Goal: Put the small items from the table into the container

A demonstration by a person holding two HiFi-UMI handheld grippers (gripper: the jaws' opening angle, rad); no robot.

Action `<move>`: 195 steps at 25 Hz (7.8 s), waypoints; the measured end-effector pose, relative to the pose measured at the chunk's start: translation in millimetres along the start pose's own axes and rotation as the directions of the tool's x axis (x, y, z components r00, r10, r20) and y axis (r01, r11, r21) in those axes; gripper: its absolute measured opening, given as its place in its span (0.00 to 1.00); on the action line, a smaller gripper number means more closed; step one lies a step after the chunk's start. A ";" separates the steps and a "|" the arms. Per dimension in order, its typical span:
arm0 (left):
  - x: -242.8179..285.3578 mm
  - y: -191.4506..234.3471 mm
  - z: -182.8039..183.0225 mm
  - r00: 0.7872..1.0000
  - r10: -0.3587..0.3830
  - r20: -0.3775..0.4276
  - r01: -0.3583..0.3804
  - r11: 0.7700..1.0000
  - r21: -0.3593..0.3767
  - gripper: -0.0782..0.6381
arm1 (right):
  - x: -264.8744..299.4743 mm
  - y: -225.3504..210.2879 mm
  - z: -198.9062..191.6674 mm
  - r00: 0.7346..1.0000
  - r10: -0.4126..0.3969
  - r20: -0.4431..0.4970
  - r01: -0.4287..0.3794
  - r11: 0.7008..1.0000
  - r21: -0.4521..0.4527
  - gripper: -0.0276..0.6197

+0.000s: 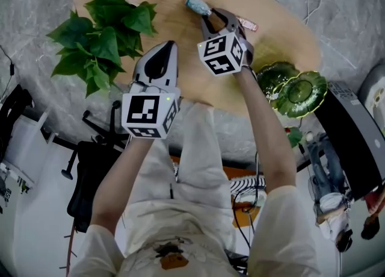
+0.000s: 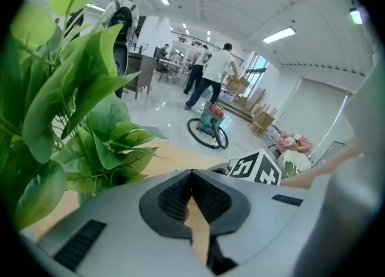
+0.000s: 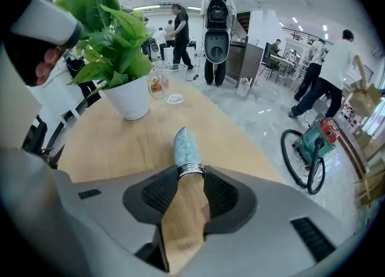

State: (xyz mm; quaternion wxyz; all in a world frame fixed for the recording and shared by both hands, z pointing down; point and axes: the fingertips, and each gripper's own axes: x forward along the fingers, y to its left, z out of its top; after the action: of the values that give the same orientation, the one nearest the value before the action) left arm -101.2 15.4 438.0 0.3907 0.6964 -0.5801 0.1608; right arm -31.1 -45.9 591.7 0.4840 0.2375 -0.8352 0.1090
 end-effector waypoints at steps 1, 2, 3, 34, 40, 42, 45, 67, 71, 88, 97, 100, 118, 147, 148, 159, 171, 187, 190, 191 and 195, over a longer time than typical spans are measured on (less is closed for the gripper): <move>-1.3 -1.1 2.5 1.000 -0.005 -0.001 0.005 1.000 0.008 0.11 | -3.2 1.1 -0.6 1.000 -0.003 0.000 0.003 1.000 0.005 0.26; -2.6 -1.7 5.2 1.000 -0.009 -0.001 0.009 1.000 0.016 0.11 | -6.1 2.0 -1.1 1.000 -0.007 0.000 0.007 1.000 0.013 0.26; -4.1 -2.1 7.9 1.000 -0.013 0.000 0.013 1.000 0.025 0.11 | -9.1 2.7 -2.0 1.000 -0.011 -0.001 0.011 1.000 0.023 0.26; -11.4 -33.2 9.2 0.993 -0.110 -0.046 0.115 0.983 0.145 0.11 | -95.7 14.9 -7.0 0.979 -0.165 0.121 0.136 0.966 0.219 0.25; -8.3 -46.6 10.3 0.990 -0.130 -0.056 0.137 0.976 0.166 0.11 | -115.7 6.8 -2.3 0.969 -0.193 0.155 0.149 0.954 0.259 0.25; -7.6 -51.4 10.4 0.988 -0.138 -0.063 0.147 0.973 0.175 0.11 | -124.2 4.5 0.0 0.964 -0.203 0.169 0.151 0.948 0.280 0.25; -5.6 -59.6 13.5 0.986 -0.151 -0.066 0.161 0.969 0.187 0.11 | -140.3 -0.6 3.4 0.959 -0.221 0.180 0.159 0.939 0.304 0.25; 6.4 -122.5 36.9 0.960 -0.258 -0.110 0.279 0.913 0.297 0.11 | -248.9 -47.1 10.1 0.880 -0.418 0.226 0.298 0.856 0.422 0.25; 6.6 -134.0 37.4 0.953 -0.277 -0.123 0.303 0.896 0.324 0.11 | -271.3 -55.1 6.8 0.855 -0.465 0.229 0.327 0.828 0.456 0.25; 13.4 -169.2 12.2 0.936 -0.307 -0.170 0.348 0.869 0.351 0.11 | -317.4 -79.2 -70.1 0.764 -0.643 0.043 0.443 0.572 0.690 0.25; 22.1 -190.8 4.4 0.928 -0.320 -0.191 0.370 0.855 0.365 0.11 | -324.8 -82.8 -106.5 0.734 -0.672 -0.096 0.460 0.388 0.799 0.25; 24.8 -199.0 1.9 0.922 -0.331 -0.201 0.385 0.845 0.371 0.11 | -326.7 -84.6 -117.6 0.729 -0.671 -0.135 0.470 0.347 0.812 0.25; 35.2 -217.8 -7.4 0.910 -0.344 -0.232 0.411 0.825 0.388 0.11 | -335.0 -92.9 -157.7 0.680 -0.664 -0.312 0.422 0.006 0.907 0.25; 33.1 -205.9 -8.0 0.916 -0.330 -0.231 0.396 0.839 0.374 0.11 | -322.0 -88.1 -178.5 0.645 -0.615 -0.455 0.411 -0.223 0.884 0.26; 33.0 -205.9 -8.0 0.916 -0.330 -0.230 0.396 0.839 0.373 0.11 | -322.3 -88.6 -177.3 0.643 -0.618 -0.453 0.412 -0.220 0.884 0.26; 28.0 -200.8 -4.8 0.919 -0.331 -0.215 0.390 0.843 0.370 0.11 | -321.0 -89.0 -157.6 0.645 -0.650 -0.402 0.413 -0.147 0.899 0.28; 17.9 -192.5 6.9 0.911 -0.374 -0.172 0.411 0.852 0.324 0.11 | -303.2 -91.9 -106.5 0.691 -0.692 -0.211 0.378 0.096 0.921 0.28; 16.7 -123.3 30.2 0.952 -0.286 -0.107 0.304 0.917 0.257 0.11 | -196.0 -72.2 -36.8 0.921 -0.386 0.046 0.198 0.569 0.798 0.29; 15.2 -111.0 31.2 0.957 -0.273 -0.102 0.290 0.926 0.240 0.11 | -177.9 -68.7 -31.1 0.945 -0.324 0.048 0.187 0.655 0.732 0.34; 14.8 -107.1 31.0 0.957 -0.270 -0.103 0.287 0.929 0.235 0.11 | -173.4 -67.9 -28.6 0.950 -0.309 0.048 0.185 0.680 0.710 0.35; 14.3 -94.9 31.0 0.963 -0.252 -0.096 0.267 0.939 0.216 0.11 | -161.0 -68.8 -20.5 0.962 -0.269 0.045 0.171 0.725 0.667 0.36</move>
State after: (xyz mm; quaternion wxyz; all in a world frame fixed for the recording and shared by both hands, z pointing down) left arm -15.8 -14.9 393.8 0.3455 0.8012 -0.4474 0.1963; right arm 86.4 -49.9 460.4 0.3198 0.4968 -0.7405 0.3204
